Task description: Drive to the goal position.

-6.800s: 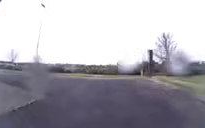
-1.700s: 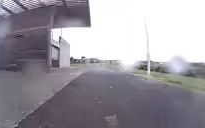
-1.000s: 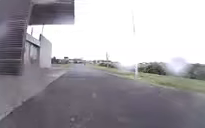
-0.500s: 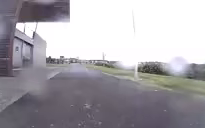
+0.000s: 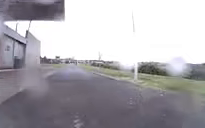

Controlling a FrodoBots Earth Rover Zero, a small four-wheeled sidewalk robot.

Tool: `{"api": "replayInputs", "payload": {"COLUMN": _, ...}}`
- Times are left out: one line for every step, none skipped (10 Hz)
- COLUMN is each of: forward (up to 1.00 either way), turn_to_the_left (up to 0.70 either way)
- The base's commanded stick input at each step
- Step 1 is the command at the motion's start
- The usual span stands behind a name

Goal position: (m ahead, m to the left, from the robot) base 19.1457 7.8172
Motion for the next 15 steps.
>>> {"api": "replayInputs", "payload": {"forward": 1.00, "turn_to_the_left": 0.40}}
{"api": "replayInputs", "payload": {"forward": 1.00, "turn_to_the_left": 0.40}}
{"api": "replayInputs", "payload": {"forward": 1.00, "turn_to_the_left": 0.27}}
{"api": "replayInputs", "payload": {"forward": 1.00, "turn_to_the_left": 0.08}}
{"api": "replayInputs", "payload": {"forward": 1.00, "turn_to_the_left": 0.00}}
{"api": "replayInputs", "payload": {"forward": 1.00, "turn_to_the_left": 0.00}}
{"api": "replayInputs", "payload": {"forward": 1.00, "turn_to_the_left": 0.00}}
{"api": "replayInputs", "payload": {"forward": 1.00, "turn_to_the_left": 0.00}}
{"api": "replayInputs", "payload": {"forward": 1.00, "turn_to_the_left": 0.00}}
{"api": "replayInputs", "payload": {"forward": 1.00, "turn_to_the_left": 0.00}}
{"api": "replayInputs", "payload": {"forward": 1.00, "turn_to_the_left": 0.00}}
{"api": "replayInputs", "payload": {"forward": 1.00, "turn_to_the_left": 0.00}}
{"api": "replayInputs", "payload": {"forward": 1.00, "turn_to_the_left": 0.00}}
{"api": "replayInputs", "payload": {"forward": 1.00, "turn_to_the_left": 0.00}}
{"api": "replayInputs", "payload": {"forward": 1.00, "turn_to_the_left": 0.00}}
